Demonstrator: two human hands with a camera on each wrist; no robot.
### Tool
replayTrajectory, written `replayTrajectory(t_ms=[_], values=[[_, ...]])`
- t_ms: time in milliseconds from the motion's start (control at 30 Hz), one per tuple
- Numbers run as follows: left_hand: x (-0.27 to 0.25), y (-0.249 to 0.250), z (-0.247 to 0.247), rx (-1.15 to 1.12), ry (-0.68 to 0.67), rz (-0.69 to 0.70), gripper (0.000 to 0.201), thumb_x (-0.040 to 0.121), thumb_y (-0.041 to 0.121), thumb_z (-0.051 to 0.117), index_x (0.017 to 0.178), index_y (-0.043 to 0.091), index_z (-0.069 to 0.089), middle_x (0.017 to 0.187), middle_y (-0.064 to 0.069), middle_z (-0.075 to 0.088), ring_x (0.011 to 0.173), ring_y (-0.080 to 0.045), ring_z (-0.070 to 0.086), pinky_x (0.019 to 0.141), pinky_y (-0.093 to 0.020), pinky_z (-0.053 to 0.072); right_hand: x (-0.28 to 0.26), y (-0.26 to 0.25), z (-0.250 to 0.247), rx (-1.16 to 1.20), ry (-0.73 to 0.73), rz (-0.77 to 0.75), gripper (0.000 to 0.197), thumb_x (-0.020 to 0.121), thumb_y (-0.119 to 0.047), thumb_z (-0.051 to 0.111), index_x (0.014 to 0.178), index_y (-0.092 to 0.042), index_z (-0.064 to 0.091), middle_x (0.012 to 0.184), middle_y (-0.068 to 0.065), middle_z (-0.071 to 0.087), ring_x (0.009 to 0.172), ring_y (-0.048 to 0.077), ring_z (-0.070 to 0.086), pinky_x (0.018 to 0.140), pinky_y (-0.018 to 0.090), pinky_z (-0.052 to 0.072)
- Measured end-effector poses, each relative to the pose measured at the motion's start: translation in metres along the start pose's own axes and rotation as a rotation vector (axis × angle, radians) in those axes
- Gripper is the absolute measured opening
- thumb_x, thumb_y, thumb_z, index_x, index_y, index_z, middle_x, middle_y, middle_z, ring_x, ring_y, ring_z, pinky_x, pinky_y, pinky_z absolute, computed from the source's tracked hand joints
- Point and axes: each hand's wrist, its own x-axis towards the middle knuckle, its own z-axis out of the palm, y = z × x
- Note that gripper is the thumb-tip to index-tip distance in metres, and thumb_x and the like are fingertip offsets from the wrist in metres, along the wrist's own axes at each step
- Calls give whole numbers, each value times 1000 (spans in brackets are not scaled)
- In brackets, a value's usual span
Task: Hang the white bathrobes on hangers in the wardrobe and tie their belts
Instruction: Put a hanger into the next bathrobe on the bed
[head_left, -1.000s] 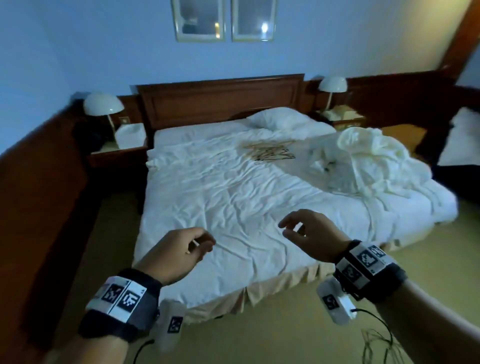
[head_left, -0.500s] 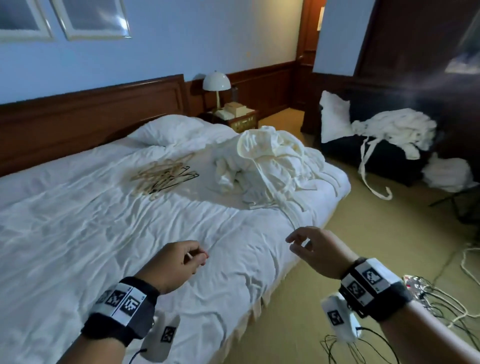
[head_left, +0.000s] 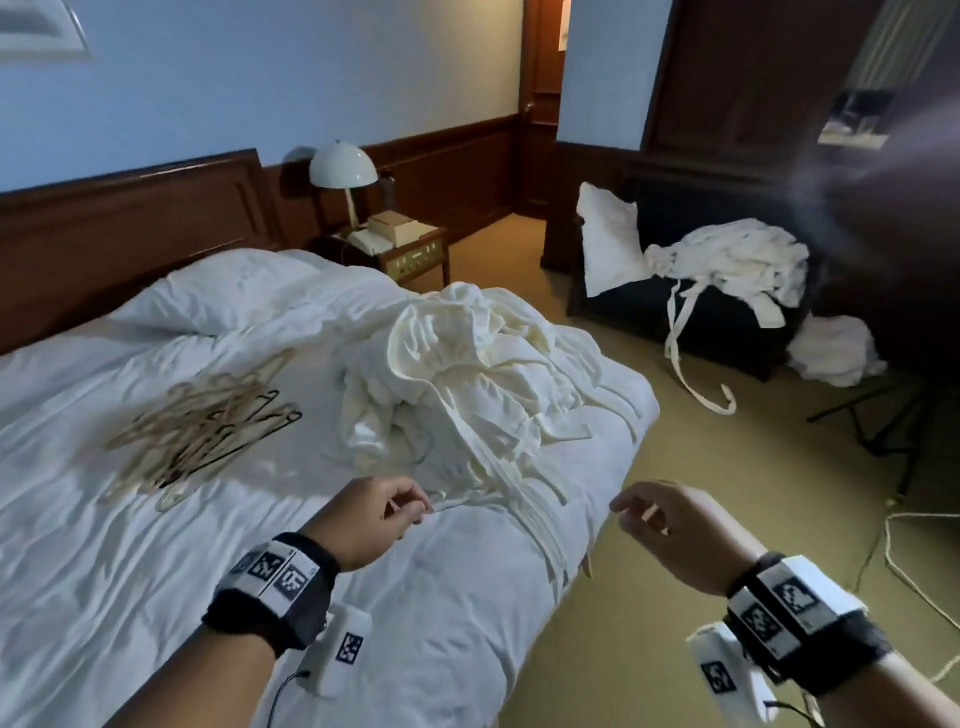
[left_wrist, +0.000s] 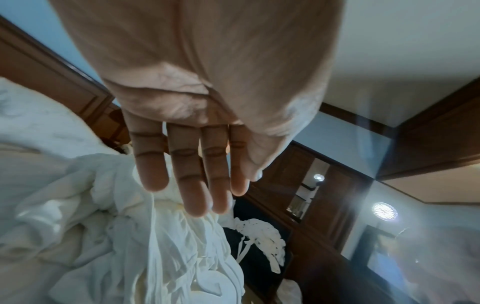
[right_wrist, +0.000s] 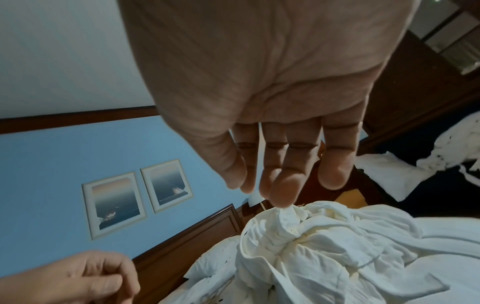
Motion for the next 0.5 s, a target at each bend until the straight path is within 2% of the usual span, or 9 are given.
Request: replayTrajectory(t_ms=[67,233,400,500], values=[[30,-4,10,-14,2,-52,13,93,25,58,87,32,68,81,19,70,69,-5,66,71,-24,55,39,23,-13,-22,-33,-8,11,92,-32,59,95,-42,62,90,-20,62,74,-5,57,62,8,39],[94,-8,28,-60,11,-171,13,94,25,58,87,33,67,82,20,70,69,-4,65,71,-21,53,137,59,-34,-39,-146,-56,10,93,-32,57,99,-39,63,90,-19,61,75,-2,57,62,11,40],[143,-25,28,-122,16,-253,9,95,29,59,92,33,66,84,19,71,72,-5,68,74,-28,57,236,65,-28,8,-190,-116,9,93,-31,58,98,-35,65,90,-16,60,75,1,56,69,17,44],[176,-42,14,-93,15,-282,9,96,29,57,97,36,64,86,16,72,73,-3,67,76,-31,57,284,59,-15,30,-159,-142,10,93,-30,59,99,-32,67,88,-17,60,74,-2,54,67,11,39]])
